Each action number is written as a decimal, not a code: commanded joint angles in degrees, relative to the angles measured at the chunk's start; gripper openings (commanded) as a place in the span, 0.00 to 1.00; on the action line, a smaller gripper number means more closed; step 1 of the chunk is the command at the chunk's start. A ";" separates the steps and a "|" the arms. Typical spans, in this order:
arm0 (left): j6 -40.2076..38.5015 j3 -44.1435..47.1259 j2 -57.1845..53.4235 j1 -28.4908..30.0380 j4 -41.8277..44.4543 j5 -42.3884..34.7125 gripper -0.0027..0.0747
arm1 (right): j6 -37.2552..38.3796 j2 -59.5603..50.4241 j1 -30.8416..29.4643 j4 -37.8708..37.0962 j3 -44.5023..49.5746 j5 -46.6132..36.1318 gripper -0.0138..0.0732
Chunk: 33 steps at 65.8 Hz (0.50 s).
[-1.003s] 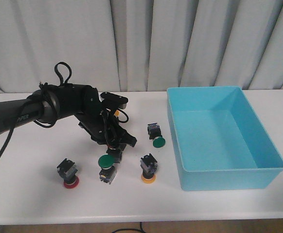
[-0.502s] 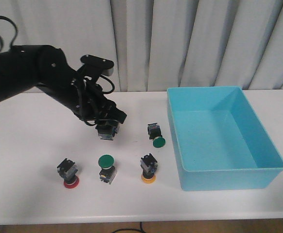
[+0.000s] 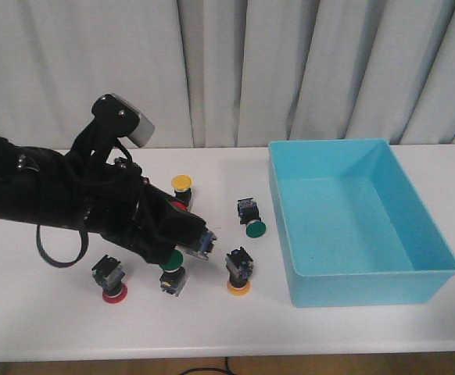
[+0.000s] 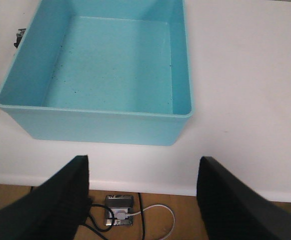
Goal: Pick red and yellow buttons and place in box
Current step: 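Grasp the red-capped button with the left gripper and lift it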
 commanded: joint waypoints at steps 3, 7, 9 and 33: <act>14.28 0.38 -2.02 -0.39 -15.36 1.11 0.27 | -0.31 0.70 -0.38 -0.52 -1.59 -3.75 0.70; 19.23 0.78 -2.02 -0.39 -18.32 3.14 0.27 | -0.31 0.70 -0.38 -0.46 -1.59 -3.69 0.70; 21.83 0.80 -2.02 -0.39 -19.20 3.99 0.27 | -0.31 0.70 -0.38 -0.46 -1.59 -3.69 0.70; 33.29 0.80 -2.02 -0.34 -20.09 11.14 0.27 | -18.74 5.45 -0.28 14.64 -3.81 -3.59 0.70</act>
